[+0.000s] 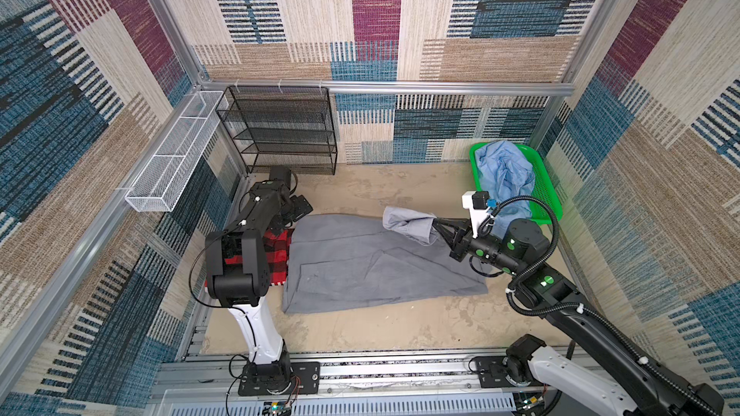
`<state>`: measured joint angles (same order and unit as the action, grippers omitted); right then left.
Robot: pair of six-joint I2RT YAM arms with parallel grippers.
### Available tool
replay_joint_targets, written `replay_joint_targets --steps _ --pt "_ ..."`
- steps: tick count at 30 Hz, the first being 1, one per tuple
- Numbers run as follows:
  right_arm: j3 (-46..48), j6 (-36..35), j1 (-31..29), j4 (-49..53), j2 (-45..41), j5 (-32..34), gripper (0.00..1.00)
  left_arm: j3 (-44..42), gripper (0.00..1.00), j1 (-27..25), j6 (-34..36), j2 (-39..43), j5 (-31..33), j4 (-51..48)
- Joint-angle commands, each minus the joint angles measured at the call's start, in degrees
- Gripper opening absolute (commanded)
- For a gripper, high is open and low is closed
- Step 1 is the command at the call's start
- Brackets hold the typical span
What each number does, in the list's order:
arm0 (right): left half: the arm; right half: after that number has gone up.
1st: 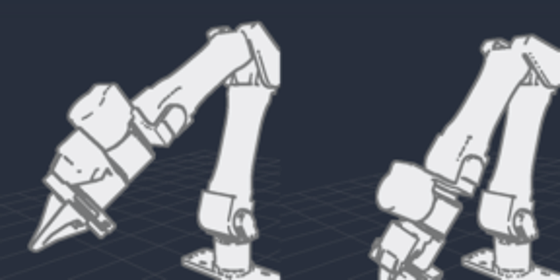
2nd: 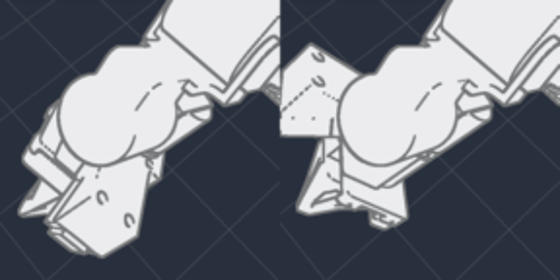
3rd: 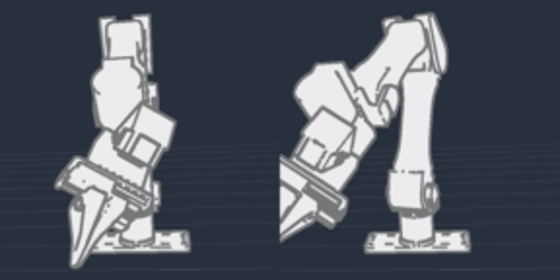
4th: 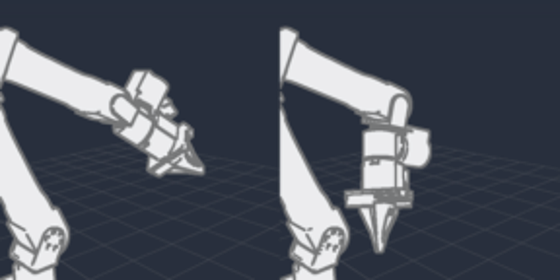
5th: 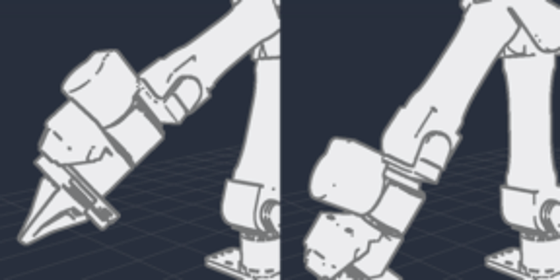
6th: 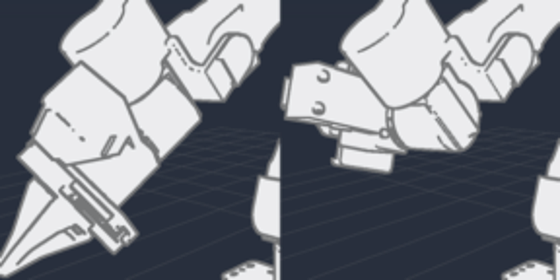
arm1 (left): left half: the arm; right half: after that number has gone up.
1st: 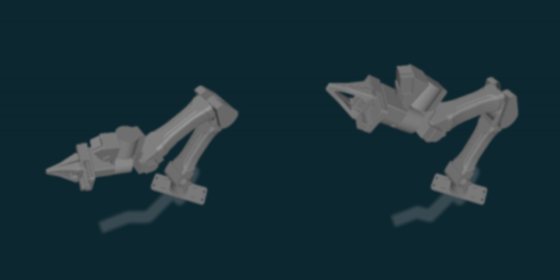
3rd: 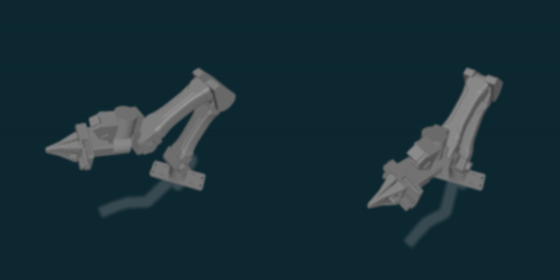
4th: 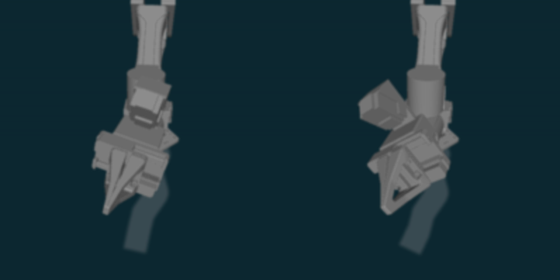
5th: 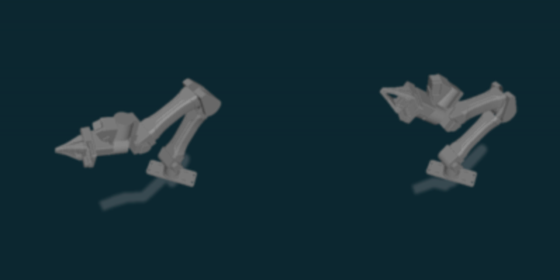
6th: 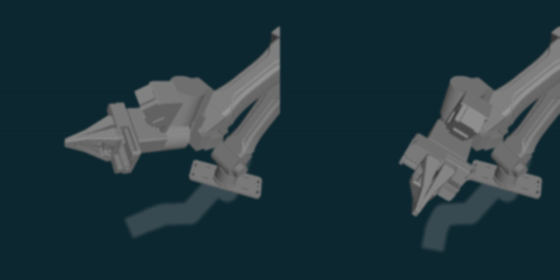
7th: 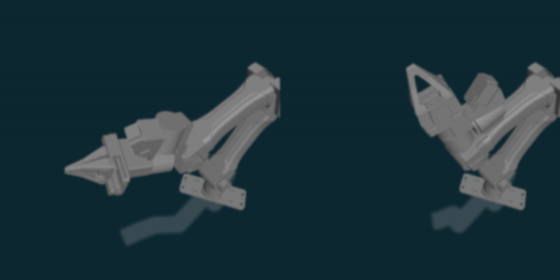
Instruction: Fold and stack the long sleeve shirts
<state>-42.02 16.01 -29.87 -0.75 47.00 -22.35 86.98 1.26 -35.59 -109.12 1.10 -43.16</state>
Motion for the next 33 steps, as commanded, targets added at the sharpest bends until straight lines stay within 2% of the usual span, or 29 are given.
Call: replay_joint_targets --steps 1,12,20,27,33 --pt "1.4 1.2 -0.1 0.0 -2.1 -1.1 0.00 1.4 0.99 0.1 -0.5 -0.9 -0.2 -1.1" --pt "4.3 3.2 0.0 4.2 -7.9 -1.0 0.00 3.2 0.99 0.0 -2.2 -2.7 0.8 -3.1" --pt "4.9 3.3 0.0 4.0 -8.6 -2.6 0.00 14.2 0.99 -2.0 -0.6 -10.9 3.8 -11.1" --pt "5.1 3.1 0.0 3.5 -9.1 -3.6 0.00 15.1 0.95 -3.3 -0.4 -14.3 4.2 -10.8" --pt "5.5 3.2 0.0 3.2 -9.4 -4.0 0.00 16.1 0.86 -3.7 -0.1 -17.7 3.6 -10.4"
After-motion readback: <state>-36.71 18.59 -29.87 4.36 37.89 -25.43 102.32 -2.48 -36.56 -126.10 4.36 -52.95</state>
